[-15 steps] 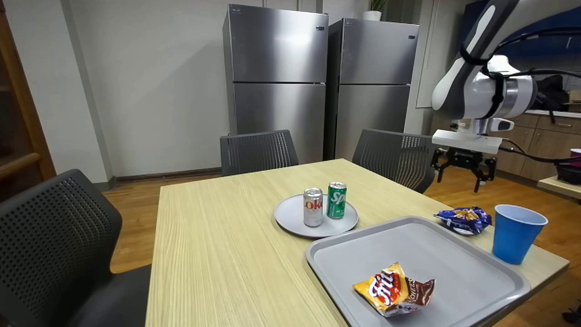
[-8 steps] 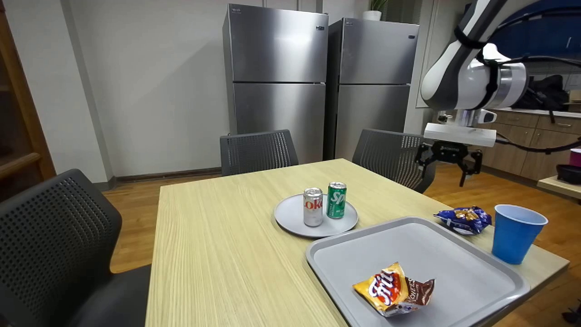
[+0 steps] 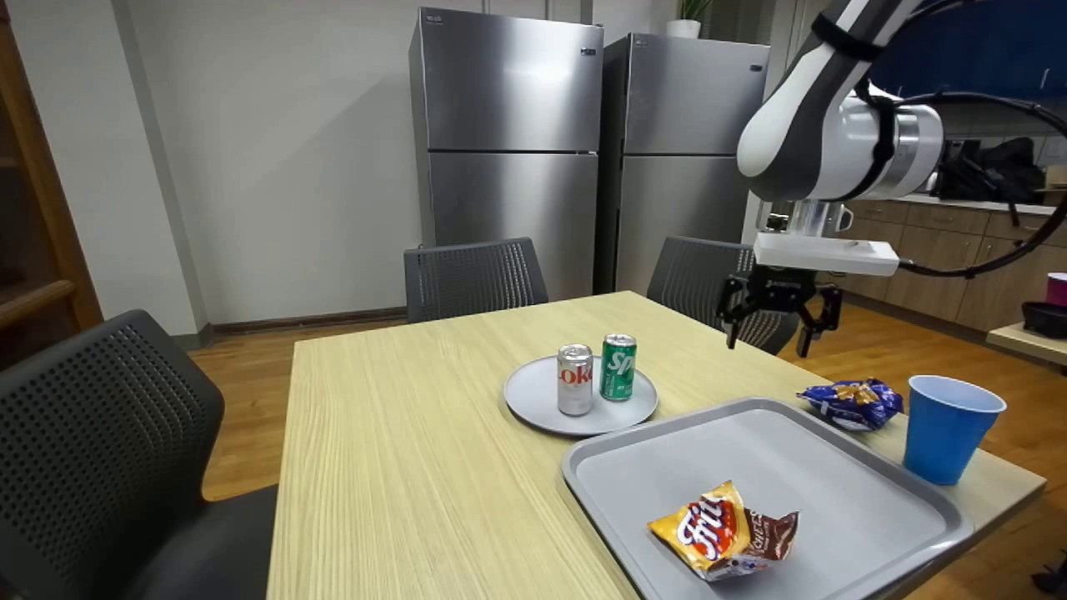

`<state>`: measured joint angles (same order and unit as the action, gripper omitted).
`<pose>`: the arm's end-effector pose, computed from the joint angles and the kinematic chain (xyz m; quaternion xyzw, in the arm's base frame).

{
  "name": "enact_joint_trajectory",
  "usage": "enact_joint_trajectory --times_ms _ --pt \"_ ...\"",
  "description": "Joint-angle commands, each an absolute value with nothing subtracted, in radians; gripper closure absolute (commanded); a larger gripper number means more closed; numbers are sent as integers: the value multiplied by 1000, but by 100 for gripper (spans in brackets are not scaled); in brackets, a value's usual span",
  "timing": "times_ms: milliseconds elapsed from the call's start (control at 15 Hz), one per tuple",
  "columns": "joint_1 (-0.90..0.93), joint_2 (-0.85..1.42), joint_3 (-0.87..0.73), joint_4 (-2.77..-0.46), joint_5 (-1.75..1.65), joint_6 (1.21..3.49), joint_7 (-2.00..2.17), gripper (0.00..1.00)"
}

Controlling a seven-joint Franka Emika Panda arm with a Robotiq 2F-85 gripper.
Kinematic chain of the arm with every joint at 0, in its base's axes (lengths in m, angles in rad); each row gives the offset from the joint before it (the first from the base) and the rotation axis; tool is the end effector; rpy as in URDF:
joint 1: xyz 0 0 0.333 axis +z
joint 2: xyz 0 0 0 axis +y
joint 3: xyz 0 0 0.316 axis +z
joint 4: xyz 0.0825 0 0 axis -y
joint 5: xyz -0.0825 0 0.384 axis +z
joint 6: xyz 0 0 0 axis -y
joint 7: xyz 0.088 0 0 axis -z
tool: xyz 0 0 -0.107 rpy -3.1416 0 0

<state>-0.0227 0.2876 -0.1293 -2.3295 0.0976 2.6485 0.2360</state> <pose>0.5173 -0.0833 0.2187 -0.9727 0.2315 -0.0173 0.0063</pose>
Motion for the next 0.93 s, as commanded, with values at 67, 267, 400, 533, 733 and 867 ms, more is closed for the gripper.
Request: enact_joint_trajectory --times_ms 67,267,400,533,733,867 --pt "-22 191 -52 -2437 90 2639 93 0" --pt "-25 160 2 -2479 111 2624 -19 0" --pt "-29 152 30 -2492 129 2600 -101 0" --pt "-17 200 10 -2461 108 2635 -24 0" --pt "-18 206 6 -2459 108 2636 -22 0" --pt "-18 208 5 -2459 108 2636 -22 0"
